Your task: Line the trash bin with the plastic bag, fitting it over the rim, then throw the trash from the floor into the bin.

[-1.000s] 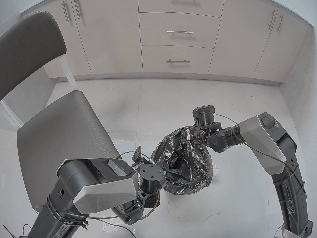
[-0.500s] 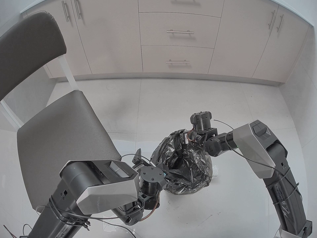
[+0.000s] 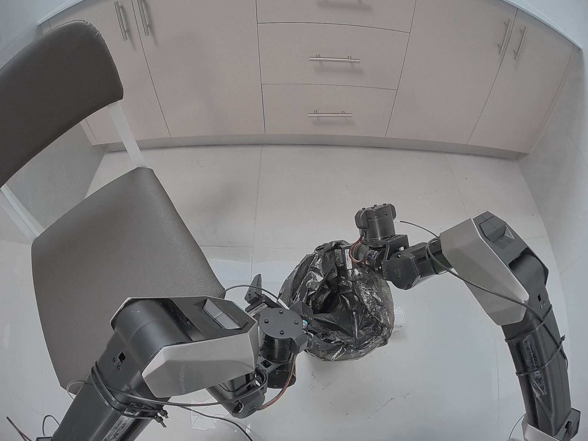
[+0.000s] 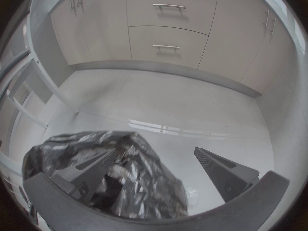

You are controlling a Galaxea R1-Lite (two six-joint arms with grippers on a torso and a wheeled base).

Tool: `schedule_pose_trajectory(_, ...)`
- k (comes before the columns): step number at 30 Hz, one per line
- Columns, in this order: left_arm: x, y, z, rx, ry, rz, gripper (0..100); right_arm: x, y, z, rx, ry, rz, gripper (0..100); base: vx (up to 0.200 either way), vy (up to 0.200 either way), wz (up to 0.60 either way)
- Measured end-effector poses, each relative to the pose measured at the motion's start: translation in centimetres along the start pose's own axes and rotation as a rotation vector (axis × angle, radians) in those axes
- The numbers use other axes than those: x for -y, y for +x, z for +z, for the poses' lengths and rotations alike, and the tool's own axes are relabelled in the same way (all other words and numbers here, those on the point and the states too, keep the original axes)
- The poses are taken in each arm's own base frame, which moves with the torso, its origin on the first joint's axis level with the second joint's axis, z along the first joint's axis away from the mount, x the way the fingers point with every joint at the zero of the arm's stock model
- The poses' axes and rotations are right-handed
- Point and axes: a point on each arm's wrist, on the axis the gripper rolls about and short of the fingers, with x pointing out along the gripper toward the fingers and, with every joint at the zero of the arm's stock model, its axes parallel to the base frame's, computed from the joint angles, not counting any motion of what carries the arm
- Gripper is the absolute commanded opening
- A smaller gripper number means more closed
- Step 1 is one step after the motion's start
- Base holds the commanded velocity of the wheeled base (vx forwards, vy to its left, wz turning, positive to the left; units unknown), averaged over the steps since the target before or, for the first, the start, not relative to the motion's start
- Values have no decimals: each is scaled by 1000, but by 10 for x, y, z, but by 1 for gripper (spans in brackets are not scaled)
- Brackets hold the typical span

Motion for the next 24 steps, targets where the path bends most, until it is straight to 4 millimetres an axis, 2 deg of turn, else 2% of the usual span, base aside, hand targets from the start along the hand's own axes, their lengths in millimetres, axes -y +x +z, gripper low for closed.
schedule_pose_trajectory(6,-3,4,-5,-15,4,8,100,-2,-33,-3,-56,-22,23,100,0,0,0)
schedule_pose_trajectory(14,-15,19,-24,-73,25,38,100,7,-79,5,-75,75,37,100,0,0,0)
schedule_pose_trajectory(20,-20,24,-37,-113,50,48,100,12,-98,15,-2,111,50,100,0,0,0)
schedule_pose_trajectory(24,-19,23,-38,-112,59,44,100,14,-103,10,11,118,54,100,0,0,0)
